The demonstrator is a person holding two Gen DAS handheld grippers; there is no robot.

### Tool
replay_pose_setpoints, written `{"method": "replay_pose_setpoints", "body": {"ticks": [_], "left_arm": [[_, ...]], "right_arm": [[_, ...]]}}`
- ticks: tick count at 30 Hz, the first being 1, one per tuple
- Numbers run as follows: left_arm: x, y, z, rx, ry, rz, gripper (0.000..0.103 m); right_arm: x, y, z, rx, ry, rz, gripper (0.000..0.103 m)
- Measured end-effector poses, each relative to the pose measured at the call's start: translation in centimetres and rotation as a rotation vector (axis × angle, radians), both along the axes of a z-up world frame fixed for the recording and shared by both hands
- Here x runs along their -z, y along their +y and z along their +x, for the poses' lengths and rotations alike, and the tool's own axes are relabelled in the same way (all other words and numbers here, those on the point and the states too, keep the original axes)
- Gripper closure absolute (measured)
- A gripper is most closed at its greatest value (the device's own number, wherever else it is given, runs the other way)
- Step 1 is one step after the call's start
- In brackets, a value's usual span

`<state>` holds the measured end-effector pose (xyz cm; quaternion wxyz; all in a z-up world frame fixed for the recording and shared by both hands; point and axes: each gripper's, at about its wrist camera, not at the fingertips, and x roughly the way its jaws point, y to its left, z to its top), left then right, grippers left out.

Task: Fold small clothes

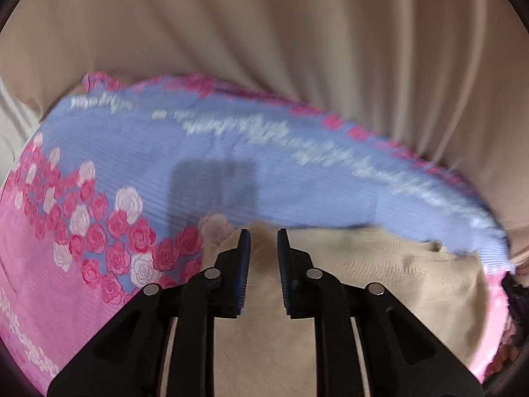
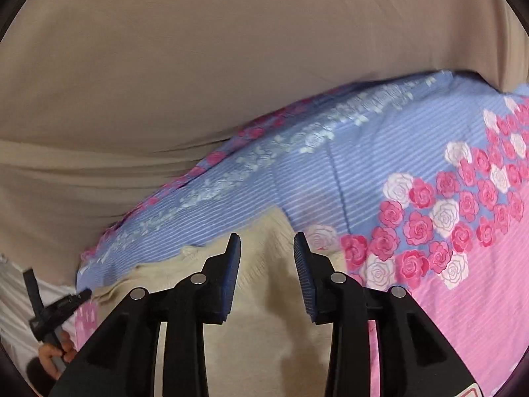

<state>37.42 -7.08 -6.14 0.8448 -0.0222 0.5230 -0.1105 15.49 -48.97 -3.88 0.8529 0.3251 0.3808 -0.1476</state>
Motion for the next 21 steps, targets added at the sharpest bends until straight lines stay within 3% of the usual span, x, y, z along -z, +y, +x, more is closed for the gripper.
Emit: {"method": "replay_pose_setpoints", "body": {"ticks": [2, 3, 5, 6, 10, 13, 16, 19, 20, 21], "left_arm": [[0.2, 1.3, -0.6, -0.015, 0.002, -0.039, 0.076], [-0.2, 2.4, -1.4, -0.012, -0.014, -0.061, 0.071], [-0.6, 4.5, -3.6, -0.018, -0.052, -0.066, 0.041], [-0.6, 5.3, -4.8, -0.019, -0.058, -0.074, 0.039], [1.6, 8.1, -8.8, -0.021, 0.029, -0.079, 0.038], [3.6, 9.8, -11.9, -0.054, 0.086, -0.134, 0.038], [6.1, 10.3, -13.5, -0.085, 0.165, -0.147, 0.031], [6.6, 10.4, -13.6, -0.124, 0.156, -0.193, 0.028], [6.7, 10.2, -13.3, -0.129, 0.157, -0.203, 0.032], [6.7, 10.1, -13.1, -0.133, 0.157, -0.215, 0.042]], "right_arm": [[-0.6, 0.3, -1.1, -0.010, -0.020, -0.023, 0.069], [-0.8, 0.9, -2.2, -0.022, -0.012, -0.060, 0.063], [-0.4, 2.2, -4.7, -0.035, 0.018, -0.107, 0.046], [0.1, 2.7, -5.7, -0.031, 0.039, -0.116, 0.045], [4.0, 5.1, -9.9, -0.049, 0.165, -0.073, 0.045], [6.5, 6.2, -12.1, -0.053, 0.211, -0.003, 0.038], [8.1, 5.8, -13.1, -0.010, 0.176, 0.114, 0.034], [8.4, 5.6, -12.6, 0.021, 0.135, 0.141, 0.029], [8.3, 5.6, -12.2, 0.019, 0.126, 0.139, 0.039], [8.4, 5.6, -11.7, 0.006, 0.114, 0.164, 0.063]]}}
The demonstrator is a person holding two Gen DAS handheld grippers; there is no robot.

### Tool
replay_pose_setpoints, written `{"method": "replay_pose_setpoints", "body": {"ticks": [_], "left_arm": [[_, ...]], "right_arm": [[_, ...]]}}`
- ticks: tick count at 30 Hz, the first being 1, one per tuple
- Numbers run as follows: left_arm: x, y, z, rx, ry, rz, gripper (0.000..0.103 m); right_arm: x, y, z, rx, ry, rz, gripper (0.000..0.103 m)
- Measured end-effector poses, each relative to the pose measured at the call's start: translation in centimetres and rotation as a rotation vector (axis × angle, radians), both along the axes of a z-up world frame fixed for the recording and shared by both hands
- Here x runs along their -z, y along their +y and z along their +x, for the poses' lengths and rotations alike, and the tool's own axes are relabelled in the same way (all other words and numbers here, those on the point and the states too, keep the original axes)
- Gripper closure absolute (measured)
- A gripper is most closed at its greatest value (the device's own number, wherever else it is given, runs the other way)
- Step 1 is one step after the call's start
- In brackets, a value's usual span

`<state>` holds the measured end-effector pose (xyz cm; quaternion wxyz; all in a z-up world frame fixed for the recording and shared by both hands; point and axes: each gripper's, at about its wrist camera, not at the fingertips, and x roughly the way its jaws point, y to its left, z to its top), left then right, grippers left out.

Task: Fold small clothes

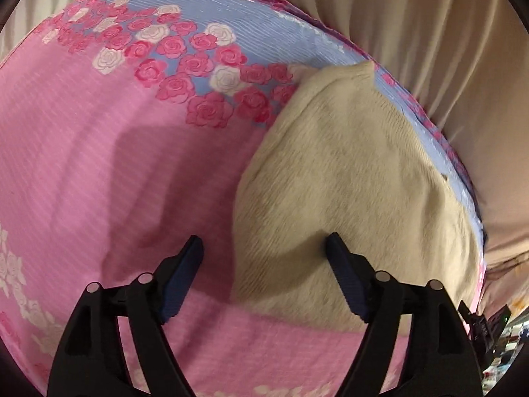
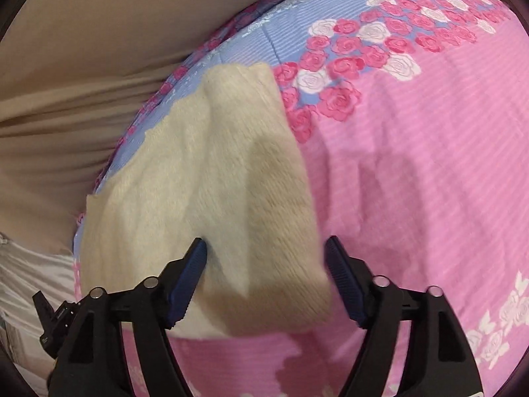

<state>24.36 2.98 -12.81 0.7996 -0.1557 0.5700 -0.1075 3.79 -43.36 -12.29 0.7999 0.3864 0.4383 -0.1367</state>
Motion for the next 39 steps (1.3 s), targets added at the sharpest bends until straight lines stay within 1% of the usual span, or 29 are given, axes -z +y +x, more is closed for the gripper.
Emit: {"method": "replay_pose_setpoints", "body": {"ticks": [1, 2, 3, 4, 8, 11, 13, 14, 16, 17, 18, 20, 22, 23, 24, 25, 26, 27, 28, 29, 30, 31, 32, 34, 35, 36, 37, 38, 39], "left_arm": [[0.3, -0.3, 0.4, 0.027, 0.022, -0.071, 0.075], [0.4, -0.5, 0.7, 0.025, 0.052, -0.090, 0.079], [0.2, -0.4, 0.9, 0.005, 0.058, -0.095, 0.083], [-0.3, -0.2, 0.9, -0.001, 0.065, -0.118, 0.086], [-3.5, 1.0, -0.7, -0.004, 0.048, -0.191, 0.088], [-5.4, 1.5, -3.2, 0.032, 0.054, -0.208, 0.089], [-6.0, 2.0, -5.5, 0.055, 0.071, -0.195, 0.089], [-6.0, 2.2, -7.4, 0.078, 0.080, -0.173, 0.089], [-5.6, 2.8, -9.9, 0.101, 0.103, -0.145, 0.089], [-5.0, 3.4, -11.7, 0.111, 0.127, -0.130, 0.089], [-4.4, 3.8, -13.2, 0.115, 0.149, -0.113, 0.089], [-3.0, 4.6, -15.8, 0.112, 0.178, -0.054, 0.091], [-1.5, 4.9, -17.4, 0.126, 0.190, 0.000, 0.089], [-1.0, 5.0, -17.6, 0.129, 0.191, 0.014, 0.085], [-0.7, 5.0, -17.7, 0.124, 0.188, 0.025, 0.084], [-1.4, 5.0, -17.7, 0.110, 0.169, 0.037, 0.083], [-2.4, 4.9, -17.5, 0.103, 0.144, 0.043, 0.083], [-4.3, 4.6, -17.3, 0.103, 0.091, 0.058, 0.083], [-6.5, 4.2, -17.0, 0.098, 0.023, 0.076, 0.082], [-8.1, 3.9, -16.9, 0.100, -0.033, 0.089, 0.071], [-9.7, 3.2, -16.5, 0.101, -0.089, 0.102, 0.064], [-10.8, 2.3, -15.9, 0.096, -0.132, 0.117, 0.059], [-11.6, 0.9, -15.2, 0.115, -0.172, 0.100, 0.059], [-10.9, -1.3, -14.0, 0.171, -0.188, 0.091, 0.059], [-9.8, -3.1, -13.4, 0.203, -0.189, 0.129, 0.059], [-8.6, -3.9, -13.1, 0.218, -0.180, 0.156, 0.059], [-6.5, -5.1, -12.3, 0.234, -0.145, 0.182, 0.059], [-5.0, -5.7, -12.2, 0.224, -0.118, 0.206, 0.060], [-2.9, -5.7, -11.8, 0.216, -0.077, 0.228, 0.060]], "right_arm": [[0.1, 0.1, 0.4, -0.006, 0.003, 0.026, 0.067], [-0.2, 0.1, 0.6, -0.005, -0.001, 0.029, 0.074], [-0.5, 0.0, 0.7, -0.006, -0.006, 0.028, 0.078], [-1.2, 0.0, 0.6, -0.002, -0.017, 0.034, 0.080], [-5.2, -0.3, -1.3, -0.005, -0.070, 0.018, 0.090], [-8.2, 0.2, -3.6, -0.031, -0.063, -0.035, 0.091], [-9.1, 0.7, -5.4, -0.048, -0.036, -0.077, 0.091], [-9.2, 0.9, -6.4, -0.052, -0.023, -0.084, 0.091], [-8.6, 1.3, -9.6, -0.052, 0.015, -0.086, 0.092], [-8.1, 1.5, -10.9, -0.050, 0.036, -0.088, 0.092], [-7.3, 1.9, -12.7, -0.048, 0.066, -0.088, 0.092], [-5.4, 3.0, -15.8, -0.043, 0.115, -0.072, 0.092], [-3.5, 4.2, -17.3, -0.067, 0.162, -0.072, 0.086], [-2.4, 4.6, -17.6, -0.080, 0.193, -0.084, 0.075], [-1.9, 4.5, -18.2, -0.077, 0.195, -0.099, 0.069], [-2.2, 4.3, -18.7, -0.056, 0.188, -0.117, 0.069], [-3.4, 3.7, -19.0, -0.002, 0.179, -0.134, 0.066], [-4.8, 3.4, -19.2, 0.032, 0.149, -0.152, 0.065], [-7.0, 3.3, -19.2, 0.048, 0.073, -0.191, 0.065], [-8.7, 3.4, -18.8, 0.033, 0.020, -0.227, 0.073], [-10.4, 3.9, -17.7, -0.015, -0.015, -0.270, 0.084], [-11.2, 4.4, -16.0, -0.071, -0.017, -0.286, 0.089], [-11.4, 5.0, -14.3, -0.121, -0.018, -0.286, 0.093], [-10.6, 6.3, -11.7, -0.185, -0.020, -0.305, 0.094], [-9.3, 6.7, -10.0, -0.206, -0.005, -0.308, 0.094], [-8.0, 6.7, -8.8, -0.210, 0.012, -0.301, 0.094], [-6.0, 6.5, -7.5, -0.210, 0.056, -0.291, 0.094], [-3.8, 6.0, -6.6, -0.211, 0.126, -0.294, 0.094], [-1.9, 5.5, -6.3, -0.214, 0.190, -0.294, 0.101]]}}
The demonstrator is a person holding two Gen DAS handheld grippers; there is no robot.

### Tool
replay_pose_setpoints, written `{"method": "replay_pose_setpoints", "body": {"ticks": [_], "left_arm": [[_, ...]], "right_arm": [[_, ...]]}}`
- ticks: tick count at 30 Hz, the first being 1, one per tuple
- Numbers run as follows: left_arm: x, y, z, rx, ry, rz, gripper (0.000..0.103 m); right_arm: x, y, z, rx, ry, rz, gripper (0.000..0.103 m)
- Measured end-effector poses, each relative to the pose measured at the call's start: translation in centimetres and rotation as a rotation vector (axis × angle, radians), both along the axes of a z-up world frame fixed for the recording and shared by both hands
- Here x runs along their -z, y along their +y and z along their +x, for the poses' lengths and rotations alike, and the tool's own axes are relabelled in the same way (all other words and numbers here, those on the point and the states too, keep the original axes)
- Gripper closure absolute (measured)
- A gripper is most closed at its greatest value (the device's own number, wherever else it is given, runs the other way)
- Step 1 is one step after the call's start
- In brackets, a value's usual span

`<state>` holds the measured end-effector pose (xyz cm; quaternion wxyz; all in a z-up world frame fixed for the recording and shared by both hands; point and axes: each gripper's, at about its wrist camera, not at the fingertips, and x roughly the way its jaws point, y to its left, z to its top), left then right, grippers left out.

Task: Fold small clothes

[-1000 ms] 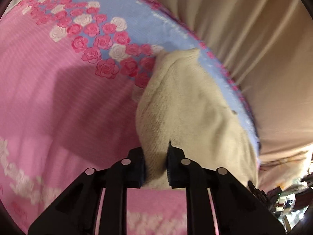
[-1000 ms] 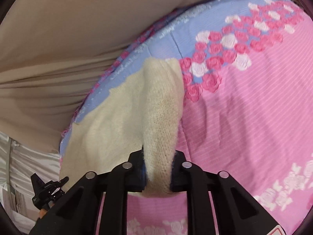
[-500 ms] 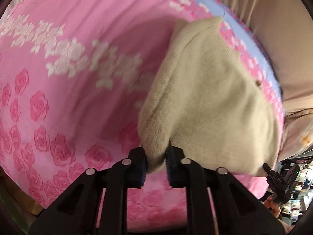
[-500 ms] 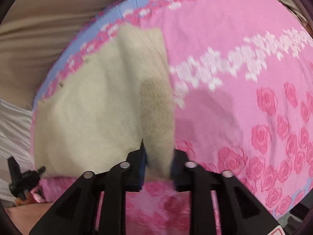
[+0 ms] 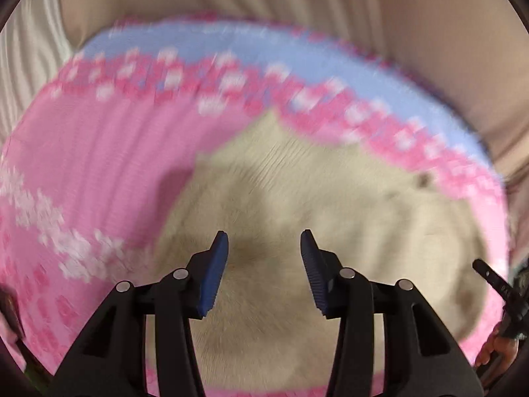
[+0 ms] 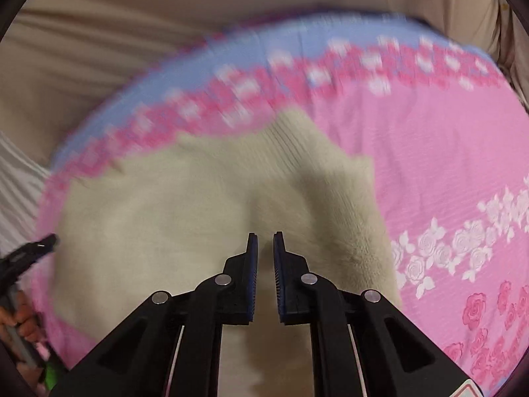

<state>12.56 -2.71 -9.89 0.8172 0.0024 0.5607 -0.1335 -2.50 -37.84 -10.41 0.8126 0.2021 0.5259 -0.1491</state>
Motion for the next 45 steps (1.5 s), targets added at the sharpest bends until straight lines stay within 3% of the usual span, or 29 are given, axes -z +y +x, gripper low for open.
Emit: {"method": "replay_pose_setpoints", "body": {"ticks": [2, 6, 9, 12, 16, 21, 25, 28, 32, 36, 38, 40, 42, 43, 45], "left_arm": [[2.1, 0.5, 0.2, -0.012, 0.035, 0.012, 0.057], [1.6, 0.3, -0.4, 0.012, -0.011, 0.036, 0.057], [2.2, 0.4, -0.2, -0.019, -0.006, 0.028, 0.054], [1.8, 0.2, -0.3, -0.014, 0.000, 0.044, 0.054], [1.4, 0.5, 0.0, -0.032, 0.020, 0.023, 0.055], [0.8, -1.1, -0.1, 0.013, -0.008, 0.068, 0.056], [1.7, -2.1, 0.6, 0.049, -0.002, 0.122, 0.053], [1.8, -2.2, 1.0, 0.061, -0.003, 0.133, 0.051], [1.9, -2.3, 1.3, 0.067, 0.001, 0.139, 0.050], [2.1, -2.5, 1.6, 0.053, 0.003, 0.151, 0.048], [1.2, -1.9, 1.8, 0.037, 0.017, 0.107, 0.050], [-0.7, -0.1, 1.7, 0.010, -0.006, 0.043, 0.050], [-2.2, 2.8, 1.3, -0.038, -0.016, -0.036, 0.037], [-2.5, 5.0, 1.0, -0.076, -0.006, -0.104, 0.023], [-1.5, 8.5, 0.4, -0.155, 0.049, -0.176, 0.021]], "right_arm": [[0.3, -0.6, -0.7, 0.001, -0.008, 0.001, 0.101], [-3.3, 0.4, -1.2, 0.004, -0.068, -0.059, 0.100], [0.5, -0.1, -0.2, -0.008, 0.069, -0.071, 0.103], [-1.4, -0.3, -0.9, 0.049, -0.002, -0.032, 0.096], [-4.1, 2.9, -0.1, -0.032, -0.085, 0.035, 0.096], [-3.0, 9.8, 4.8, -0.227, -0.052, 0.082, 0.096], [-0.2, 13.2, 8.5, -0.324, 0.048, 0.005, 0.097], [0.5, 12.2, 9.4, -0.310, 0.057, 0.010, 0.103], [-1.1, 12.2, 9.6, -0.282, 0.023, -0.005, 0.096], [1.0, 12.4, 11.1, -0.313, 0.071, -0.059, 0.102], [0.0, 11.3, 11.3, -0.277, 0.070, -0.021, 0.101], [-2.8, 9.6, 9.8, -0.242, -0.002, -0.033, 0.096], [-5.0, 8.0, 7.1, -0.218, -0.047, -0.092, 0.085], [-5.7, 6.9, 5.3, -0.194, -0.062, -0.103, 0.082], [-6.2, 4.9, 1.9, -0.132, -0.073, -0.102, 0.079]]}}
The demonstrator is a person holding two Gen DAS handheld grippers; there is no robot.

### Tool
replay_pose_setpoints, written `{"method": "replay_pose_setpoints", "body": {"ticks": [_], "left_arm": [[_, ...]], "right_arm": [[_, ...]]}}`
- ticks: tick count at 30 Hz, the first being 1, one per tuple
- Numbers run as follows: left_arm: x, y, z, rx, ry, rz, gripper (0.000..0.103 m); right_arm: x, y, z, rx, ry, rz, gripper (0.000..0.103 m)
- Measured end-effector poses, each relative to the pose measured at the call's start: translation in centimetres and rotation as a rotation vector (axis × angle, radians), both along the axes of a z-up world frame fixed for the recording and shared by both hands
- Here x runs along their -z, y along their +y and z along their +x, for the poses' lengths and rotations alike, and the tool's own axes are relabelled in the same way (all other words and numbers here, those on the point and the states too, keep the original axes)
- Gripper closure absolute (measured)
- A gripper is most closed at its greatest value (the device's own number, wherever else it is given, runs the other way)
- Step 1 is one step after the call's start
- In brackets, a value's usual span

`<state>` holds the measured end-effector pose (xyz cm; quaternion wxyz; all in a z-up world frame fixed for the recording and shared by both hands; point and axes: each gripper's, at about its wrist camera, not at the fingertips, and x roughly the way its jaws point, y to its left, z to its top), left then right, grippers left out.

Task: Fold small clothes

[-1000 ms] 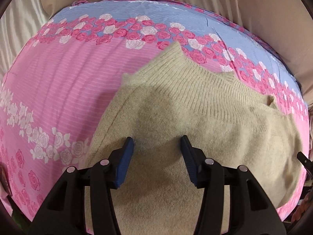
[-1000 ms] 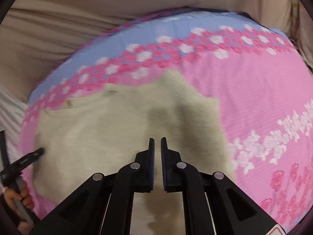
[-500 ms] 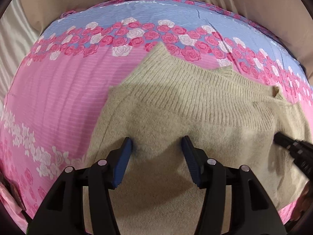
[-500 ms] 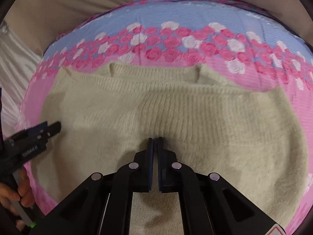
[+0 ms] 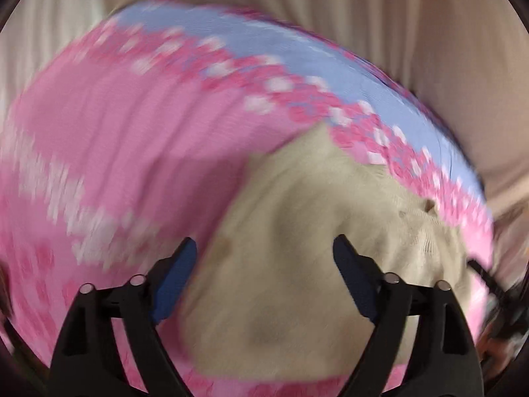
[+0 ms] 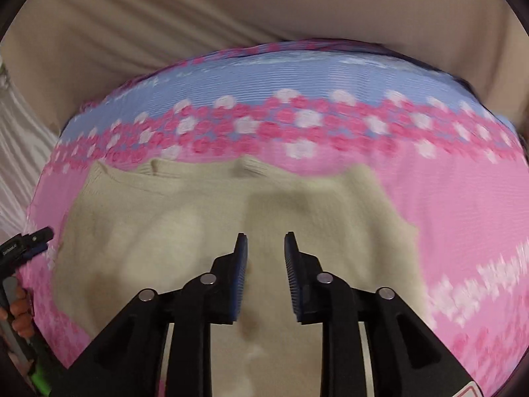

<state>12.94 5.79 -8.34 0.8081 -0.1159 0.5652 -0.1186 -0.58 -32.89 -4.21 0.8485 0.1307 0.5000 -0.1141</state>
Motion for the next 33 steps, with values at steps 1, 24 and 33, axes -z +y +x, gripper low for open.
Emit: {"method": "replay_pose_setpoints", "body": {"ticks": [1, 24, 33], "left_arm": [[1.1, 1.6, -0.3, -0.043, 0.048, -0.034, 0.021], [5.1, 1.2, -4.4, -0.064, 0.155, -0.026, 0.032], [5.7, 2.5, -4.7, -0.161, 0.160, -0.186, 0.078]], "right_arm": [[0.1, -0.9, -1.6, 0.034, 0.003, 0.006, 0.079], [4.1, -9.1, -7.1, 0.277, 0.065, 0.046, 0.076], [1.0, -5.3, -10.6, 0.283, -0.026, 0.096, 0.059]]}}
